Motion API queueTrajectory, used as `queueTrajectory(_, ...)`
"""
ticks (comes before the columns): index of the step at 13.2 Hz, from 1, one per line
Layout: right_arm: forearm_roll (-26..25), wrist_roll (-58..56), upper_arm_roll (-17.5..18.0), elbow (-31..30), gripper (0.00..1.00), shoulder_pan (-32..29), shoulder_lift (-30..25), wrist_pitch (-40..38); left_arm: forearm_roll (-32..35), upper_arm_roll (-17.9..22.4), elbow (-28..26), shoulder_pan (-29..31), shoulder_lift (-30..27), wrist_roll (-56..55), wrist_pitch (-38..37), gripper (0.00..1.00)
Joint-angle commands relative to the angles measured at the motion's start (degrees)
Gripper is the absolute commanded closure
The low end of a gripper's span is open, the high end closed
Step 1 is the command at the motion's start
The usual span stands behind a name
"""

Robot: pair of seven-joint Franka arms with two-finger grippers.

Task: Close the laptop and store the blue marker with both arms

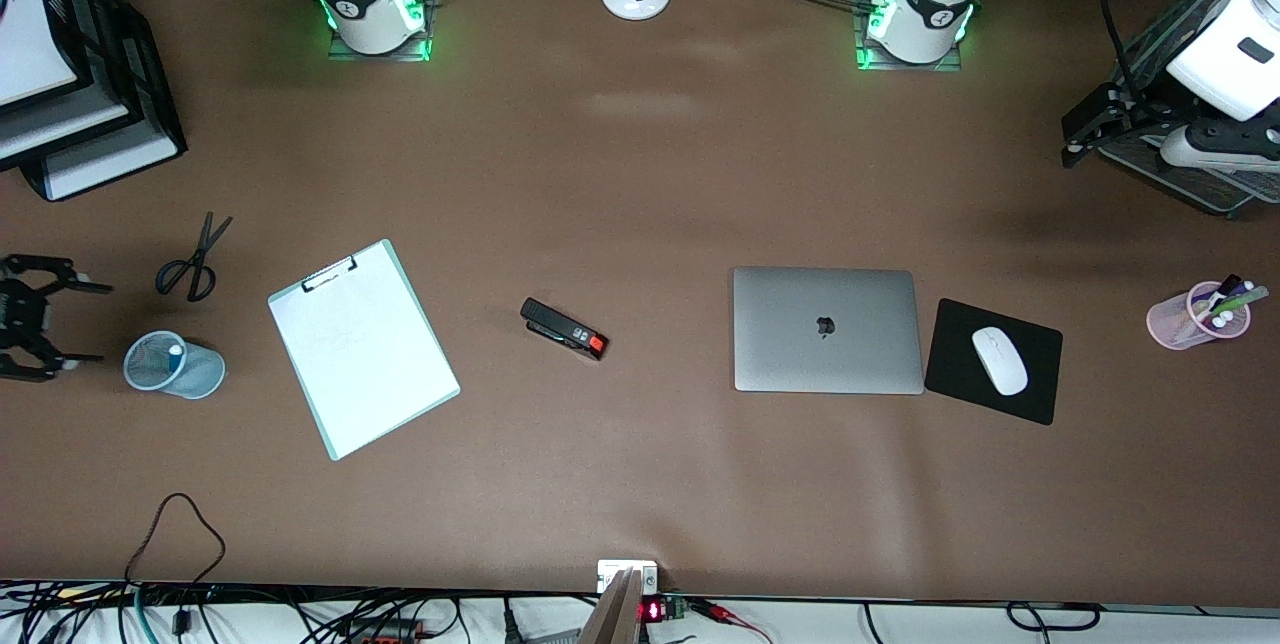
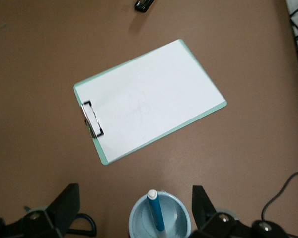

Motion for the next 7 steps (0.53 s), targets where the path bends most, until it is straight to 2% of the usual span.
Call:
queueTrajectory(1, -3.1, 10.6, 0.4, -5.8, 0.00, 3.2, -7.2, 0.3, 0.0, -0.2, 0.9, 0.4, 0.3, 1.4, -0.7, 0.00)
queueTrajectory(5, -4.6, 33.0, 0.3, -6.3, 0.00, 7.5, -10.2, 0.6, 0.0, -0.3, 1.0, 0.4, 0.3, 1.4, -0.7, 0.00)
queueTrajectory(7, -7.0, 44.8, 0.2, -6.8, 0.00, 9.8, -11.6, 0.8, 0.0, -0.3, 1.0, 0.4, 0.3, 1.4, -0.7, 0.00)
